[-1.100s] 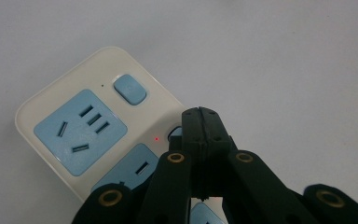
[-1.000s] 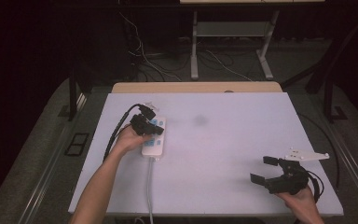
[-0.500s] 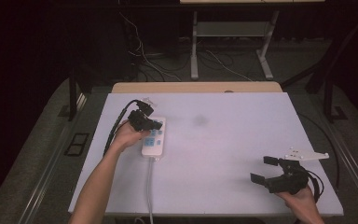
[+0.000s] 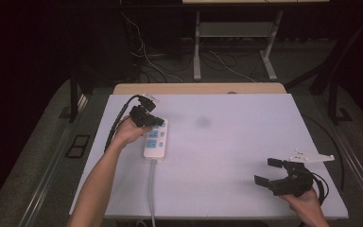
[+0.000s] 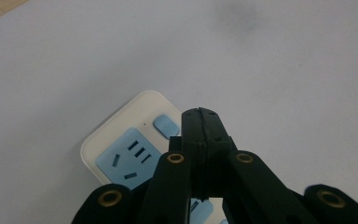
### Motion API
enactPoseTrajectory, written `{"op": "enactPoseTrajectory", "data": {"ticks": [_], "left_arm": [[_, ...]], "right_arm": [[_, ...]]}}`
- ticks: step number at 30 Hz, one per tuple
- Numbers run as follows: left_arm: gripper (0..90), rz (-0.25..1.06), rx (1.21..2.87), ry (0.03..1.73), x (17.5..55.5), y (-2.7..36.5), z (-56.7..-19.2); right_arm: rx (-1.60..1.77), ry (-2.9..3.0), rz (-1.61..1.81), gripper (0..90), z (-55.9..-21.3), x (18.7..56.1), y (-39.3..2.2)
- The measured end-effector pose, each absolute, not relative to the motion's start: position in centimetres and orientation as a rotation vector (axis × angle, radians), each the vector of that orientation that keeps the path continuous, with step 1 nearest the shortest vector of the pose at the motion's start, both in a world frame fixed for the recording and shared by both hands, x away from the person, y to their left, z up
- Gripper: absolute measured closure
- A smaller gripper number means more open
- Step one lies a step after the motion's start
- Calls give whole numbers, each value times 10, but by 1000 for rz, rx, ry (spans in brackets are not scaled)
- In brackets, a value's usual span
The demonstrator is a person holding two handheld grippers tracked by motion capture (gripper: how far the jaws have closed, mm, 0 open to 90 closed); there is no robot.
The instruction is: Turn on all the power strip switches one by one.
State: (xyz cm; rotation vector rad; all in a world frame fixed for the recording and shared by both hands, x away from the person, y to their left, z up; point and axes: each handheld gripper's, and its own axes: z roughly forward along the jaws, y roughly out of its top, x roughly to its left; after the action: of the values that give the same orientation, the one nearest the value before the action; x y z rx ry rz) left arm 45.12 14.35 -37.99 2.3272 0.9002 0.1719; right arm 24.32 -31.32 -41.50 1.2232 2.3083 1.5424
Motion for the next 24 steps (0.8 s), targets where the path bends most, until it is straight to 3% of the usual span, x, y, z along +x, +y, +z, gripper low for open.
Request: {"op": "enactPoseTrajectory", "data": {"ticks": [24], "left_arm": [[895, 202, 2359, 926, 469, 134, -398]], "right_arm": [[1230, 2290, 1558, 7, -415, 242, -318]]}}
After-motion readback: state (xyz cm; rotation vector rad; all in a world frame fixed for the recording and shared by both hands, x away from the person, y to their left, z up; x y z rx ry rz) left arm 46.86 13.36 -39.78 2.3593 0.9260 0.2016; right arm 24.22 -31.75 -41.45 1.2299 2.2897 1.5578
